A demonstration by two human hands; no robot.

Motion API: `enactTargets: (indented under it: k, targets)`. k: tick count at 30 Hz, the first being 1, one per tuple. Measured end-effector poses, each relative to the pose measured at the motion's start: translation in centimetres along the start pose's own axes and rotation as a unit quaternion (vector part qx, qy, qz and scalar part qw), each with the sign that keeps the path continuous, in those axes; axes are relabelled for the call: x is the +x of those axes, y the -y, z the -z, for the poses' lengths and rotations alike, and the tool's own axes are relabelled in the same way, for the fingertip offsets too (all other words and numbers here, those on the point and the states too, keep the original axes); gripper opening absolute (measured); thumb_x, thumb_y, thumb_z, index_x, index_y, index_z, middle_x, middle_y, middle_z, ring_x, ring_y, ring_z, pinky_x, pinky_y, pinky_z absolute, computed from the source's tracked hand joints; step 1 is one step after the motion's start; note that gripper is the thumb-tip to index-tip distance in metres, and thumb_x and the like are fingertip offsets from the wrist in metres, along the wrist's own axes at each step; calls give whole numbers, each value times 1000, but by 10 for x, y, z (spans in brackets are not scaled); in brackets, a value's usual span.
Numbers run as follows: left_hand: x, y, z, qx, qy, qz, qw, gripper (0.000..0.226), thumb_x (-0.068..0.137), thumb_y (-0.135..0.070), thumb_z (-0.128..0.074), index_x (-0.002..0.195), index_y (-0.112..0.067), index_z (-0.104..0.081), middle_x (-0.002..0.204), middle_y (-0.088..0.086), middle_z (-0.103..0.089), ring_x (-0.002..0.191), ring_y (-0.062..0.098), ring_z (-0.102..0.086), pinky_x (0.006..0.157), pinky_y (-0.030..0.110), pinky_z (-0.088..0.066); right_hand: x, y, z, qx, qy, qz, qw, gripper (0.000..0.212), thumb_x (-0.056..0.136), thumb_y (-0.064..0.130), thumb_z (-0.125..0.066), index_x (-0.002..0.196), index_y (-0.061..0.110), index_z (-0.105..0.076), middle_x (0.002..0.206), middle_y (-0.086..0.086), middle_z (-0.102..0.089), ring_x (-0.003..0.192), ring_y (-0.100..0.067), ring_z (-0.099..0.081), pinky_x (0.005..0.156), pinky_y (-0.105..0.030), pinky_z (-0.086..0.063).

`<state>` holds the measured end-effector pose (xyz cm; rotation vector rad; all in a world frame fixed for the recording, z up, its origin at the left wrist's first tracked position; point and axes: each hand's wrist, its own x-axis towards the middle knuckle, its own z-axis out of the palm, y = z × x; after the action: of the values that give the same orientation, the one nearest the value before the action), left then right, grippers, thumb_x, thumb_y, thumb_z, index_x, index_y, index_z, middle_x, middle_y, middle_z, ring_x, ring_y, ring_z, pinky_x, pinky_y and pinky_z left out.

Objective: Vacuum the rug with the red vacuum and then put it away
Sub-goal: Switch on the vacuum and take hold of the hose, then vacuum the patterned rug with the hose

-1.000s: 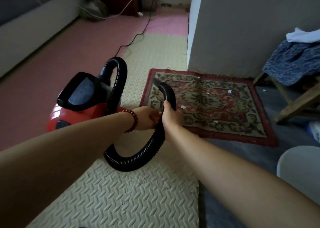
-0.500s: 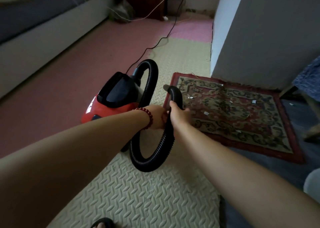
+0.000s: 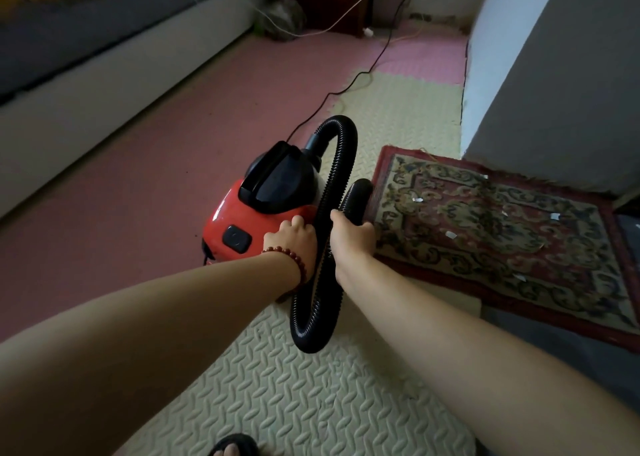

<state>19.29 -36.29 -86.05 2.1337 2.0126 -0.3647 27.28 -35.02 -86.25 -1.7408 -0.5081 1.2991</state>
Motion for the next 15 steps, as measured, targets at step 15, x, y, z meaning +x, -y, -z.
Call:
enactTargets:
  k: [15]
  targets:
    - [1,34,-28,-147,44,157,976,71,76,-8,-64,132,-14,-20,149,9,1,133,44,-23,100,56,-38,6,-16,-17,-19,-19,25,999,41,87,31,-64,119,9,-49,113,-10,-63,98,-27,-62,86,-33,-47]
